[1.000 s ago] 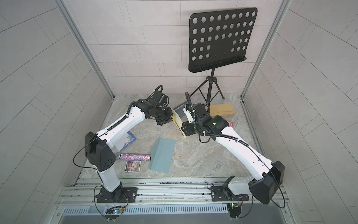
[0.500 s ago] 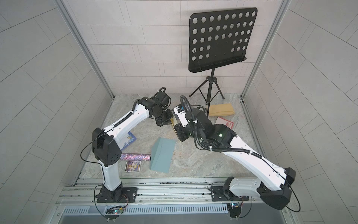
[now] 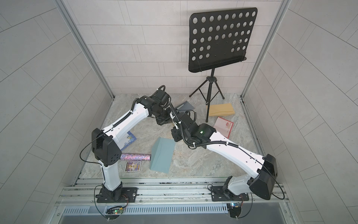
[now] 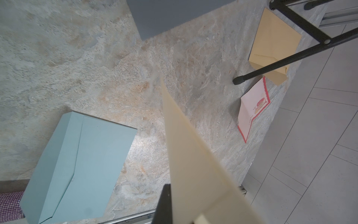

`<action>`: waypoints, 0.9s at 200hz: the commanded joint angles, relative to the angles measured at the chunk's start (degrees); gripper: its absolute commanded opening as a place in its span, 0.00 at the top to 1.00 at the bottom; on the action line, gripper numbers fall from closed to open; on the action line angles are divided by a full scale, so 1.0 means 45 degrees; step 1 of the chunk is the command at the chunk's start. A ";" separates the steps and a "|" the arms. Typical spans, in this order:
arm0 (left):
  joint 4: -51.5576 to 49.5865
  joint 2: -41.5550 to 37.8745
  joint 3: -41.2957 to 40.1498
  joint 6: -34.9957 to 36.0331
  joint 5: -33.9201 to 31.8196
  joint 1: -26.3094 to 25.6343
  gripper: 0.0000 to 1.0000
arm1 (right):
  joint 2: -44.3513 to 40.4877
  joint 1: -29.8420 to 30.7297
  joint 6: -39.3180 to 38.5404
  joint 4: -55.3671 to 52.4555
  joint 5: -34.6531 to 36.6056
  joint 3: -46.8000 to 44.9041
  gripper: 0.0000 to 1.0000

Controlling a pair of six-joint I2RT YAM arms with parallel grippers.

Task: Take the letter paper out of the envelope
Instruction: Take out the letter paper from the envelope.

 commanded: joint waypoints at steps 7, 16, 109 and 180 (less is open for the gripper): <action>-0.0359 -0.0462 0.0401 -0.0162 0.0339 0.0012 1.00 | 0.0273 -0.0171 -0.0312 0.0055 0.0827 0.0040 0.82; -0.0335 -0.0478 0.0403 -0.0206 0.0435 0.0002 1.00 | 0.0336 -0.0193 -0.0318 0.0030 0.0974 0.0025 0.82; -0.0384 -0.0989 0.0289 -0.0419 0.0861 -0.0067 1.00 | 0.0687 -0.0774 -0.0586 0.0313 0.1481 -0.0022 0.77; -0.0349 -0.1007 0.0315 -0.0516 0.0927 -0.0343 1.00 | 0.0804 -0.1217 -0.0683 0.0491 0.1083 0.0072 0.72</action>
